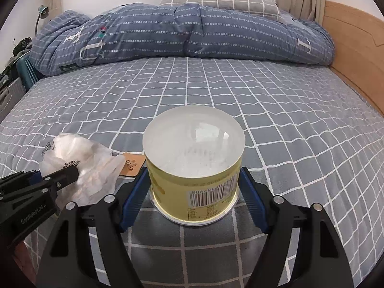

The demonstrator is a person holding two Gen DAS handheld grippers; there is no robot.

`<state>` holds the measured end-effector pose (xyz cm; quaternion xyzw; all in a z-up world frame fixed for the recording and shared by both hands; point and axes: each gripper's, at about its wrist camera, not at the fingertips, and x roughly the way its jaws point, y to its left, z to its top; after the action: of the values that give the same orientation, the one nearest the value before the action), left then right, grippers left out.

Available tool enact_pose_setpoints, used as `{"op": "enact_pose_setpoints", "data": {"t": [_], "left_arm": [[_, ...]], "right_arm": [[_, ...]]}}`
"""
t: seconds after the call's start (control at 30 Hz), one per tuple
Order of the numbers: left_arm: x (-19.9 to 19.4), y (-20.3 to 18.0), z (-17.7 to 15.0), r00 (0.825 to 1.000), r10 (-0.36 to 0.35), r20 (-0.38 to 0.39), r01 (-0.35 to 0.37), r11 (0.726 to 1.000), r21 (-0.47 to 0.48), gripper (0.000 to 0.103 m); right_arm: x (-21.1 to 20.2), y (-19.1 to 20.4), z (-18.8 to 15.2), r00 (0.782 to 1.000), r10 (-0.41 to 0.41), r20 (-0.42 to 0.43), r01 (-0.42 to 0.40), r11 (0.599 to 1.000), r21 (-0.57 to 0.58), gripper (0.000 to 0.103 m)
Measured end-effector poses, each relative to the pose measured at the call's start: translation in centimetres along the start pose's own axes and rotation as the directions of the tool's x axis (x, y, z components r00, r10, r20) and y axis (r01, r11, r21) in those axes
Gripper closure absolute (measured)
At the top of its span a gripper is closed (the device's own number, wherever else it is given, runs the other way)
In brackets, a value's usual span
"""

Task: Collect trash
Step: 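Grasp the clear plastic bag with the left tool while the right tool grasps the yellow can, then carry the clear bag and yellow can with both tools to the black bin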

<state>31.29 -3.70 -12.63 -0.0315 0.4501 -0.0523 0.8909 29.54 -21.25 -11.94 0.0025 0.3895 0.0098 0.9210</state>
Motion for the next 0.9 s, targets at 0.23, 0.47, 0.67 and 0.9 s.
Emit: {"op": "enact_pose_setpoints", "data": {"t": [0.23,0.47,0.67,0.9], "left_arm": [[-1.7,0.4,-0.2,1.000,0.011,0.003,-0.011,1.000,-0.025,0.075],[-3.8,0.8,-1.1,1.000,0.019,0.010,-0.019,0.999,-0.043,0.075],[-6.0,1.1,-1.8,0.999,0.024,0.028,-0.022,0.998,-0.055,0.075],[-8.0,1.1,-2.9,0.999,0.031,0.043,-0.029,0.999,-0.044,0.075]], "right_arm": [[-1.7,0.0,0.4,1.000,0.007,0.015,-0.007,1.000,-0.015,0.032],[-4.3,0.1,0.8,0.999,0.007,0.045,-0.006,0.999,-0.038,0.032],[-6.2,-0.1,0.2,0.999,0.022,0.039,-0.021,0.999,-0.024,0.032],[-8.1,0.5,-1.8,0.999,0.008,0.032,-0.006,0.999,-0.054,0.031]]}}
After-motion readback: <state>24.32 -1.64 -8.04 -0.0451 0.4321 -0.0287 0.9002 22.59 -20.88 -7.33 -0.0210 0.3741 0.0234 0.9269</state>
